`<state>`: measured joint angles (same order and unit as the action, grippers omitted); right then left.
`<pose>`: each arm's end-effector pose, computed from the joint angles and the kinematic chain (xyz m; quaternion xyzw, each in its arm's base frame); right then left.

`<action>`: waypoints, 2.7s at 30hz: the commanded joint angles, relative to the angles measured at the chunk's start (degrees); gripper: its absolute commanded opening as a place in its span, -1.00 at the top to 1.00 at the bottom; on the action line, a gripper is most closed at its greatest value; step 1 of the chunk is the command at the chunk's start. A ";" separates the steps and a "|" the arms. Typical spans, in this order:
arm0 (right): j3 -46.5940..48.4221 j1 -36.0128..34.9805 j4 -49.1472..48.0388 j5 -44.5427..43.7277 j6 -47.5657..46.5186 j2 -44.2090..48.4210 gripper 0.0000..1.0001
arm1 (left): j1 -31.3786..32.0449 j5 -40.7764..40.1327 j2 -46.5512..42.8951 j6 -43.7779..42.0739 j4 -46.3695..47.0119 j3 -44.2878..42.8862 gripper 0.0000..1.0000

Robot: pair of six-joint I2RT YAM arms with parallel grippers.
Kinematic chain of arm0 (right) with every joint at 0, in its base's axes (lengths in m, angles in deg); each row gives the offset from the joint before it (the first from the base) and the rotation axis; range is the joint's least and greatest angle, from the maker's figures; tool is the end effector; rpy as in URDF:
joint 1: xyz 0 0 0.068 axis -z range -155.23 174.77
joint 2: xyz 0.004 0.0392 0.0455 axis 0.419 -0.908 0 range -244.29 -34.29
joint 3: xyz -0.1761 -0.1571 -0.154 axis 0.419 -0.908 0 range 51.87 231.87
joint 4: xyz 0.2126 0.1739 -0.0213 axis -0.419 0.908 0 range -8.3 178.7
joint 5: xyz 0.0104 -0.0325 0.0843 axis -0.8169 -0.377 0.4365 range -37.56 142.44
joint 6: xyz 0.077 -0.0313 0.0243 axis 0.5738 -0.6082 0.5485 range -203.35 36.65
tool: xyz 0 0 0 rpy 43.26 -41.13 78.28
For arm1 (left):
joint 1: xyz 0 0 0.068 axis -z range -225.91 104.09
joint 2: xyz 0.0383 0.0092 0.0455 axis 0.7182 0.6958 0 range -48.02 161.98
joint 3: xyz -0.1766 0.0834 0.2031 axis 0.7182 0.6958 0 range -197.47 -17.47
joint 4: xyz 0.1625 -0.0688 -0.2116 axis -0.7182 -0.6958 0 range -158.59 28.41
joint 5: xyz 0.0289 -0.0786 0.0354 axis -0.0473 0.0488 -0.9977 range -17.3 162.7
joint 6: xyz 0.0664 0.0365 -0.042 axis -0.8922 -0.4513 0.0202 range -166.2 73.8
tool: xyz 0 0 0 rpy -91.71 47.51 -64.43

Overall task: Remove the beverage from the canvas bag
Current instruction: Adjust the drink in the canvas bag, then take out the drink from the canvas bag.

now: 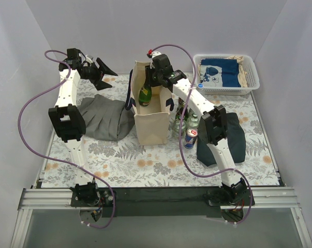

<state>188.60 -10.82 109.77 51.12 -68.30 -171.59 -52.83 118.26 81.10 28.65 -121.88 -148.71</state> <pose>0.4999 0.3556 0.2842 -0.1476 0.8472 0.2093 0.4654 0.5200 0.0081 0.2868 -0.5001 0.7398 -0.4501 0.0017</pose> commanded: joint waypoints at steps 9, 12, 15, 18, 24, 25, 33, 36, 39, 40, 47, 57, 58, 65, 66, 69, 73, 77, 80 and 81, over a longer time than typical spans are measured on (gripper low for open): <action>3.11 -0.35 -4.08 5.98 0.77 -1.31 -0.03 | 0.15 2.60 -2.47 0.65 0.26 -0.95 -0.38; 3.46 -0.27 -4.34 6.07 0.68 -1.75 -0.05 | 0.15 2.69 -2.47 0.65 0.44 -1.04 -0.38; 3.37 -0.44 -4.61 6.42 0.25 -1.84 -0.09 | 0.15 3.04 -2.38 0.74 0.35 -1.12 -0.38; 2.94 -0.62 -4.61 5.98 -0.37 -1.92 -0.16 | 0.15 3.13 -2.38 0.74 0.44 -1.39 -0.39; 2.40 -0.70 -3.82 5.45 -2.13 -3.24 -0.22 | 0.15 2.78 -2.82 0.74 0.35 -1.91 -0.39; 3.10 -0.79 -3.82 5.63 -2.56 -3.59 -0.22 | 0.15 2.78 -2.82 0.74 0.26 -2.00 -0.39; 3.90 -1.06 -5.31 5.45 -3.71 -4.21 -0.20 | 0.15 2.16 -3.44 0.74 0.00 -2.26 -0.39; 3.55 -0.97 -6.36 5.28 -2.92 -4.30 -0.20 | 0.06 2.16 -3.52 0.74 0.00 -2.44 -0.39; 3.29 -1.06 -7.51 4.23 -2.83 -4.21 -0.21 | 0.15 1.90 -3.79 0.65 -0.09 -2.35 -0.39; 3.37 -0.97 -8.29 4.14 -2.92 -4.12 -0.21 | 0.06 1.81 -3.79 0.56 -0.09 -2.27 -0.39; 2.93 -1.14 -8.83 4.31 -2.04 -4.65 -0.21 | 0.15 1.81 -3.79 0.65 -0.09 -2.27 -0.39; 2.05 -1.23 -7.33 4.14 -3.10 -4.21 0.47 | 0.15 1.90 -4.14 0.65 -0.09 -1.65 -0.39; 2.14 -1.23 -7.42 4.05 -3.10 -4.12 0.58 | 0.06 1.90 -4.14 0.74 -0.09 -1.56 -0.39; 1.53 -1.58 -7.33 4.05 -3.27 -3.24 0.97 | 0.15 2.60 -3.96 0.91 0.09 -1.83 -0.39; 1.70 -1.58 -7.33 4.13 -3.36 -3.24 0.97 | 0.15 2.60 -3.96 0.91 0.09 -1.83 -0.39; 2.23 -2.20 -6.98 3.70 -4.58 -2.63 0.97 | 0.15 2.43 -4.14 1.00 0.00 -1.74 -0.39; 2.14 -2.81 -6.02 1.59 -6.51 -0.70 0.97 | 0.15 1.99 -4.40 1.00 -0.53 -0.86 -0.40; 1.61 -3.87 -5.31 -2.62 -9.33 3.17 0.97 | 0.15 0.93 -4.67 0.91 -1.76 -0.60 -0.39; 0.47 -4.31 -5.14 -4.56 -10.56 5.80 0.97 | 0.15 0.06 -4.93 0.91 -2.28 -1.12 -0.39; 0.12 -4.40 -5.14 -4.83 -10.74 6.33 0.97 | 0.15 -0.82 -5.02 0.83 -2.63 -1.30 -0.40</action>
<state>188.82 -14.28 105.42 49.19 -76.78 -173.36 -52.83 118.48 81.08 29.26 -121.86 -148.93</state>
